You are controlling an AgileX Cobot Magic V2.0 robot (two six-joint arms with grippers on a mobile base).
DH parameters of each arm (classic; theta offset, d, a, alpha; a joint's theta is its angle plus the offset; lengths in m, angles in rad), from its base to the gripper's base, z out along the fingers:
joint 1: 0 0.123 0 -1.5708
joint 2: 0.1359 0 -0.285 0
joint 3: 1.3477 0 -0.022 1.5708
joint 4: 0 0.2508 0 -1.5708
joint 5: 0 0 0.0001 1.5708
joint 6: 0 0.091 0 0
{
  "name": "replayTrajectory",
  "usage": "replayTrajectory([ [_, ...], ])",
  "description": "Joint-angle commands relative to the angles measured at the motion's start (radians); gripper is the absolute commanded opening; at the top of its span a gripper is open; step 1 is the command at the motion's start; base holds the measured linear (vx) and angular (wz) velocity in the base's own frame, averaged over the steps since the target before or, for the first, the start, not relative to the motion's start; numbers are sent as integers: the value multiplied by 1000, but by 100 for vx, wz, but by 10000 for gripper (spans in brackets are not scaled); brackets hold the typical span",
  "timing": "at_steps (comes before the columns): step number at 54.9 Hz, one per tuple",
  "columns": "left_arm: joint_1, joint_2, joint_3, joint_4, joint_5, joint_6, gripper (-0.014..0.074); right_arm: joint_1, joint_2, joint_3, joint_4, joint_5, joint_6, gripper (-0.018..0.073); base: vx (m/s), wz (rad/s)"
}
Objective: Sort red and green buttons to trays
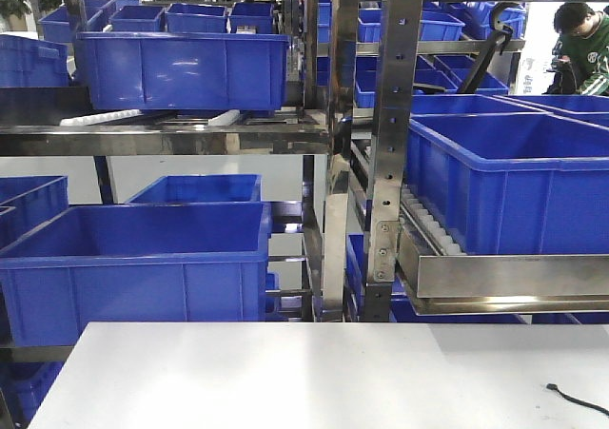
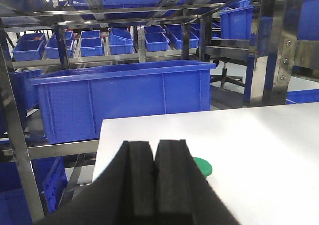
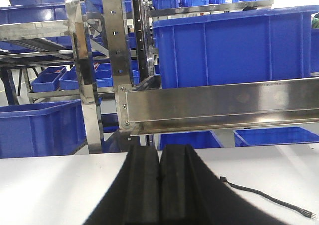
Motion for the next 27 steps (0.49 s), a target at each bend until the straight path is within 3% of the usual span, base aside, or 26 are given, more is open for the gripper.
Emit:
replayTrajectory([
  [1,0,-2,-28,-1,-82,-3,-4,-6,-10,14,-5,-81,-8,-9,0,0],
  [27,0,-2,-28,-1,-82,-3,-4,-6,-10,14,-5,-81,-8,-9,0,0],
])
